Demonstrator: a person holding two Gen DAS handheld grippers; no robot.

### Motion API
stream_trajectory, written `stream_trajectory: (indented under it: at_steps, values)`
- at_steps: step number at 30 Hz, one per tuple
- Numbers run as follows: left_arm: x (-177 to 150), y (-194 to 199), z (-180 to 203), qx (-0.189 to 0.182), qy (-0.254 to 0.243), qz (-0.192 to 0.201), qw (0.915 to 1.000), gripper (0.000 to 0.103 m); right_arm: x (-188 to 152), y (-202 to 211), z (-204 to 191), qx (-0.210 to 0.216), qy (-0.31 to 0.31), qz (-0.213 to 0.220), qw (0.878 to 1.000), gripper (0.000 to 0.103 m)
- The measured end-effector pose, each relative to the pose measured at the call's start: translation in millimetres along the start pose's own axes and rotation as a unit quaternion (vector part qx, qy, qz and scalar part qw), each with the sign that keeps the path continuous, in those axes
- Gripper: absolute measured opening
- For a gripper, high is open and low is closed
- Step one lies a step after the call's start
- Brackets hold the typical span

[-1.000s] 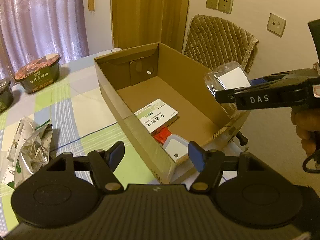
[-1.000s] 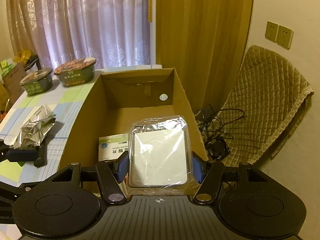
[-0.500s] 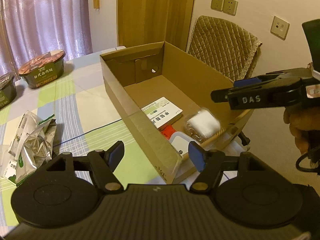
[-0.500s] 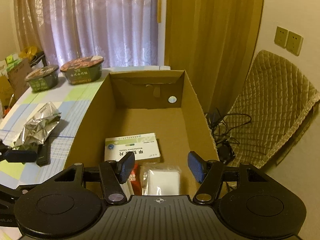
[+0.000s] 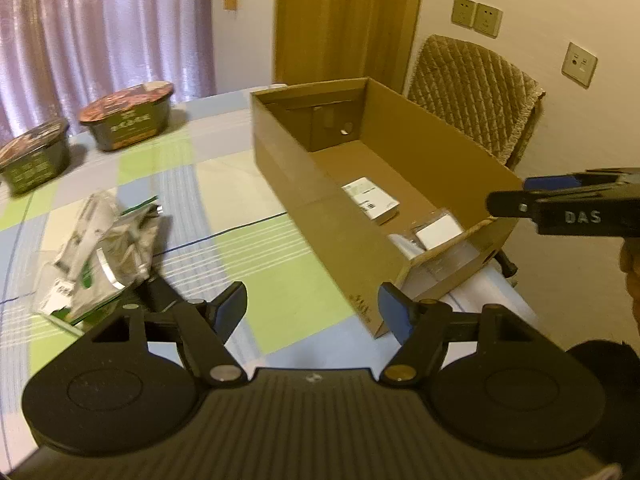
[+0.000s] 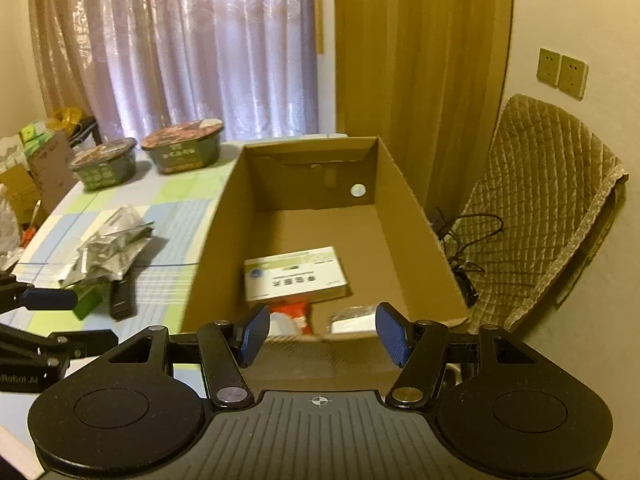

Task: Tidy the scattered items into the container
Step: 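Carry both items over the cardboard box and release them inside, then move both tools back toward the remaining pile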

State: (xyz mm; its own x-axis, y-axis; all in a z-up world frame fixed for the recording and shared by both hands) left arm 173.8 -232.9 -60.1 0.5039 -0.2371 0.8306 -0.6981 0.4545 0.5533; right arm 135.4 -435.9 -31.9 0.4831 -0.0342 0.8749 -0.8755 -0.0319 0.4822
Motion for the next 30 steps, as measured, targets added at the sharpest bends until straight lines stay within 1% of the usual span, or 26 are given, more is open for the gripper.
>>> stream_trajectory:
  at_steps: [7,13,14,16,17,19,23,26,30]
  values:
    - [-5,35,-37,0.040,0.021,0.010,0.9989,0.072,4,18,-39,0.035,0.014,0.013,0.999,0.065]
    - [-17,63,-78,0.075,0.042,0.017,0.9962,0.075,4,22,-80,0.071,0.028,0.010,0.997,0.066]
    - [-19,67,-85,0.080,0.045,0.017,0.9956,0.076,4,21,-88,0.076,0.031,0.009,0.997,0.076]
    - [-24,76,-96,0.090,0.052,0.016,0.9945,0.076,5,24,-100,0.086,0.034,0.020,0.996,0.103]
    - [-26,80,-102,0.094,0.055,0.016,0.9939,0.077,6,25,-107,0.093,0.037,0.024,0.995,0.103]
    - [-31,88,-114,0.104,0.062,0.015,0.9926,0.078,6,23,-122,0.107,0.046,0.017,0.993,0.103]
    - [-39,99,-138,0.120,0.075,0.012,0.9898,0.079,6,17,-148,0.123,0.058,0.009,0.991,0.103]
    - [-45,102,-153,0.131,0.081,0.010,0.9881,0.080,6,9,-165,0.135,0.067,0.001,0.989,0.103]
    - [-52,98,-169,0.135,0.084,0.007,0.9872,0.082,7,-6,-184,0.148,0.067,-0.016,0.987,0.103]
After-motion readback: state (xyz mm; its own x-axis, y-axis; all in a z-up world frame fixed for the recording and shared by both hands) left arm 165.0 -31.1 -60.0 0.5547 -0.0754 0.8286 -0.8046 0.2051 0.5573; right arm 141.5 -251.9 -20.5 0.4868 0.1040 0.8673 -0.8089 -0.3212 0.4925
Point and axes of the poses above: each gripper's, at about its wrist camera, not at the fingertips, and y roughly against the way its jaws point, z to its right, x to its top, the point moved 5 cm from there along -y, roughly the way its jaws point, and after that the axes turned 12 degrees about z, right-handed, at the moved point
